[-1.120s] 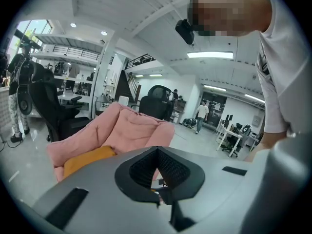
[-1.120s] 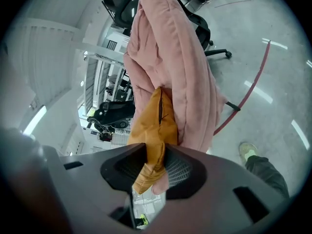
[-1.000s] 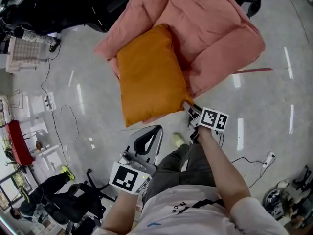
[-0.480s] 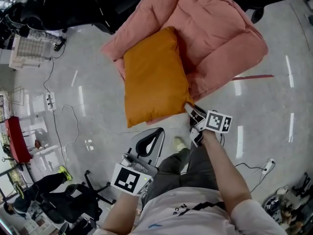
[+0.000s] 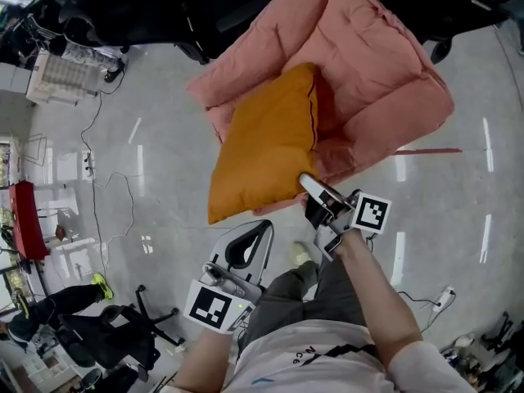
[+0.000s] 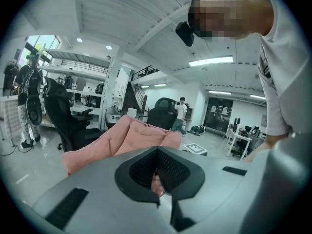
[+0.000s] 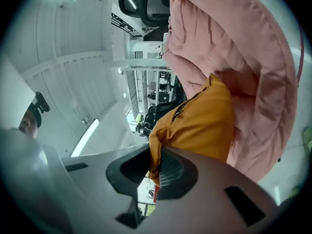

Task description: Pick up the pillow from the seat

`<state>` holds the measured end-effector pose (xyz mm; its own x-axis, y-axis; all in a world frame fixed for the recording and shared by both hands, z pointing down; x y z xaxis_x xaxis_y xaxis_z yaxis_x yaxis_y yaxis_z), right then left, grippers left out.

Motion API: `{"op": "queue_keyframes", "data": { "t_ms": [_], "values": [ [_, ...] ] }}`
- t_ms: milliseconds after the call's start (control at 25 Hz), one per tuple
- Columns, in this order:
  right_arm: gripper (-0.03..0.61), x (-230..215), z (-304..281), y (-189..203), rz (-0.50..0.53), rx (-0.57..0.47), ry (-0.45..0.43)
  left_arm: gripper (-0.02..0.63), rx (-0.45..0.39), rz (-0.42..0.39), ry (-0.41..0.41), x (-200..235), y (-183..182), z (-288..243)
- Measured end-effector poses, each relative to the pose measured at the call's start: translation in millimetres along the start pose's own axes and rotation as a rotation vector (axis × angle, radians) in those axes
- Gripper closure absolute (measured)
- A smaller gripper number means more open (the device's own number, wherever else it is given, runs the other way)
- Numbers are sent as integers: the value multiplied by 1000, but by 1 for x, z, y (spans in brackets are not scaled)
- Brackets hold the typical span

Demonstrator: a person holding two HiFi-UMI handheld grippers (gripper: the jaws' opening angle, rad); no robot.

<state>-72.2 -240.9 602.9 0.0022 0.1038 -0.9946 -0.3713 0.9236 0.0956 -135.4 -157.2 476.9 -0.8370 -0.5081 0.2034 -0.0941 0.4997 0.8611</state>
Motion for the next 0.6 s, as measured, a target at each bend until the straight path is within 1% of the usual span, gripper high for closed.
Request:
{"op": "queue_keyframes", "data": {
  "t_ms": [160,320,600],
  "values": [
    [545,39,-20,-14,32,9,-61,603,-39,5,-34,10,-17,10],
    [546,75,-31,-23,71,25,-103,603,-88,11,-53,9,-36,20],
    [546,153,-47,-35,111,42,-197,603,-183,19,-68,8,-83,38]
  ]
}}
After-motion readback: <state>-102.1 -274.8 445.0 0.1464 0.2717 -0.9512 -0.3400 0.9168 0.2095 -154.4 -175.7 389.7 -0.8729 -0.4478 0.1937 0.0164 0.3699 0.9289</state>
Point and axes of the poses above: the fingertips, and each gripper's own axes: z backward along the fingers, x to its left, y out of its underside, the point moved 1 cm from there along z, backward along the fingers, and after that the axes turned 11 degrees about x, right-handed, at the moved point
